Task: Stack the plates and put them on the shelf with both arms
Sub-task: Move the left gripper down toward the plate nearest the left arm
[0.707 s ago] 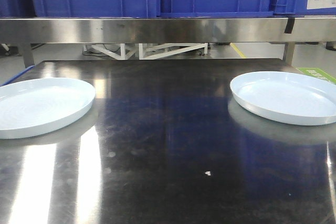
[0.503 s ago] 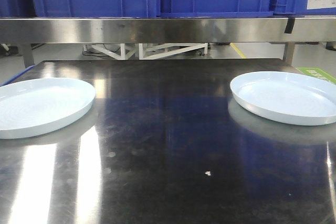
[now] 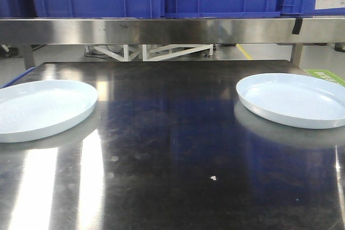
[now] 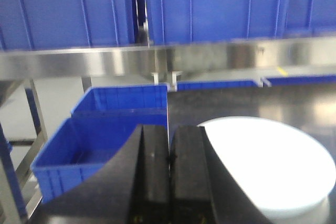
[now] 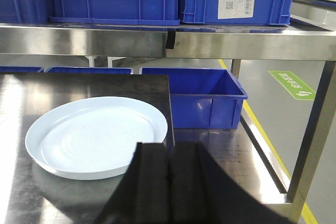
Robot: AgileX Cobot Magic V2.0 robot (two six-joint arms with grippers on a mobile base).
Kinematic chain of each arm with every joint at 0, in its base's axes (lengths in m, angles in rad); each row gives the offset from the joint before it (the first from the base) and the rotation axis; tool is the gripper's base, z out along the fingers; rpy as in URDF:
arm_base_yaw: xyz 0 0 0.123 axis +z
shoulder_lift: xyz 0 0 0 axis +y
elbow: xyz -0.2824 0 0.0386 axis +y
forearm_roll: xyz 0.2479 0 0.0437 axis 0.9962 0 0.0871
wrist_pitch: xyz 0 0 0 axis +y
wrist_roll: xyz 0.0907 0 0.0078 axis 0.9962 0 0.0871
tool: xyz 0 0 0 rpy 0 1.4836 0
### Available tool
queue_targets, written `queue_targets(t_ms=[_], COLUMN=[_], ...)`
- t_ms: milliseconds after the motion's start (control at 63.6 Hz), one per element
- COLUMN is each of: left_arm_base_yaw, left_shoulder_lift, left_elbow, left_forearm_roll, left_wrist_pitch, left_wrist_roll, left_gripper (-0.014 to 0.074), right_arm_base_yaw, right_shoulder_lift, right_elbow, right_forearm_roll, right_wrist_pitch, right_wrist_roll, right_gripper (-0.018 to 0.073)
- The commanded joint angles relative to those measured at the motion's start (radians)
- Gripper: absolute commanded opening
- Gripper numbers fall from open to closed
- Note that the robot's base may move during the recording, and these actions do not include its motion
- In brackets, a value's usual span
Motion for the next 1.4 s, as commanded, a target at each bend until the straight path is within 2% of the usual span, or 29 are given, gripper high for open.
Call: queue_targets(t_ms=[0, 157, 252, 330, 440, 550, 707, 927, 1038, 1383], left_arm_base_yaw=[0.0, 0.001, 0.001, 0.001, 0.001, 0.001, 0.001, 0.001, 0.001, 0.003], left_shoulder_lift=[-0.016, -0.016, 0.001, 0.052, 0.171, 0.342, 0.577, 0.882, 1.014, 1.491], left_elbow=[0.023, -0.002, -0.097, -0.226, -0.445, -0.648, -0.852, -1.004, -1.058, -1.268], left_forearm_roll=[-0.038, -0.064, -0.067, -0.054, -0.022, -0.019, -0.019, -0.033, -0.036, -0.036], left_wrist_pitch=[-0.127, -0.308, -0.271, -0.169, 0.042, 0.251, 0.463, 0.625, 0.702, 0.936], left_wrist_roll=[-0.009, -0.009, -0.009, -0.007, -0.007, -0.007, -0.007, -0.007, -0.007, -0.009], left_gripper=[0.0084, 0.0084, 0.0084, 0.0084, 0.0084, 0.0085, 0.0136, 0.0361, 0.0439, 0.0452], right_arm_base_yaw=[-0.002, -0.002, -0.002, -0.002, -0.002, -0.002, -0.002, -0.002, -0.002, -0.002], right_shoulder_lift=[-0.022, -0.022, -0.022, -0.022, -0.022, -0.022, -0.022, -0.022, -0.022, -0.022], right_elbow=[-0.017, -0.017, -0.017, -0.017, -0.017, -0.017, -0.017, -0.017, -0.017, -0.017], right_forearm_roll=[0.002, 0.002, 0.002, 0.002, 0.002, 0.002, 0.002, 0.002, 0.002, 0.002], right_wrist_pitch=[-0.082, -0.082, -0.082, -0.082, -0.082, -0.082, -0.082, -0.082, -0.082, -0.082], right_wrist_roll=[-0.007, -0.007, -0.007, -0.007, -0.007, -0.007, -0.007, -0.007, -0.007, -0.007], right_gripper=[0.0058, 0.0058, 0.0058, 0.0058, 0.0058, 0.0058, 0.0058, 0.0058, 0.0058, 0.0058])
